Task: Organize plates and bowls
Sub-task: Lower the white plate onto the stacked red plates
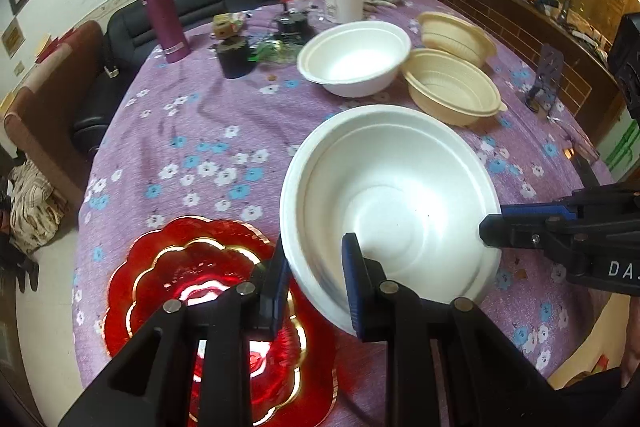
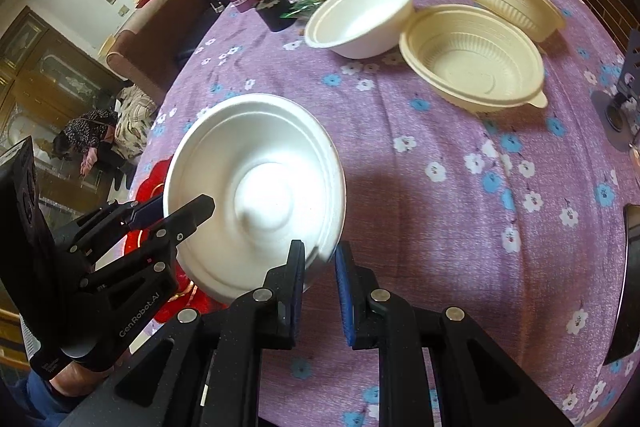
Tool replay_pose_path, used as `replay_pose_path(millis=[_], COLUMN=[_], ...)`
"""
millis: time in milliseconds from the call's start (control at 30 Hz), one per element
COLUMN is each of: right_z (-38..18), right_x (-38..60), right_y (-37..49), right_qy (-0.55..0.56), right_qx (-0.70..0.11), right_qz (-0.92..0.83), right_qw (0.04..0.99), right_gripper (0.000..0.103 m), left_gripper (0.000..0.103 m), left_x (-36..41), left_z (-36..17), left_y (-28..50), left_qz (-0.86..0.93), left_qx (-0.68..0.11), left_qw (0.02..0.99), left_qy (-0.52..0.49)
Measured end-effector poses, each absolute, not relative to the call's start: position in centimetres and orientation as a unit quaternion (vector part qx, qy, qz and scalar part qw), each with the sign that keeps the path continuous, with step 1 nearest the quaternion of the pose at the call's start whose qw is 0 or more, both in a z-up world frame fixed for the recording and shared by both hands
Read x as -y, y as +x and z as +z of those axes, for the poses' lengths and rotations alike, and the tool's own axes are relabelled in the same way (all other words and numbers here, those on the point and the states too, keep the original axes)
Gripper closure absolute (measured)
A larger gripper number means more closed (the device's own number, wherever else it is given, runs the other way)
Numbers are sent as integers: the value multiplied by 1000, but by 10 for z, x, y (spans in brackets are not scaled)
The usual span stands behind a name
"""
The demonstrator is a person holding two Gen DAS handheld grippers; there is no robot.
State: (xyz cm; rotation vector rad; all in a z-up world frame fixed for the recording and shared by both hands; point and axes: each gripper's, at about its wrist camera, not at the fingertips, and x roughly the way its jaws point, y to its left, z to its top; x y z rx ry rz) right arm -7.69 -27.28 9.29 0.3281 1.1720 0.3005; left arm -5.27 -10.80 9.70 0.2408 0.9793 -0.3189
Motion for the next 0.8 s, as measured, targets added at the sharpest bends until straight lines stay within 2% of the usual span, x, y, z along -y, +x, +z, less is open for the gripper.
replay_pose_path(millis=[267, 800], right_z=[102, 83], right_x=[240, 153], right_y=[-74, -66], right_qy=[135, 87], right_qx=[-546, -576], right_qz=[173, 240], right_qw=[809, 776], right_gripper=[86, 84], left_gripper=[80, 80], left_x=[66, -13], left_z=[106, 89], left_y=[-62, -82], left_qz=[-120, -54], left_qx=[-464, -496], left_qw=[873, 866], left_qy=[88, 40])
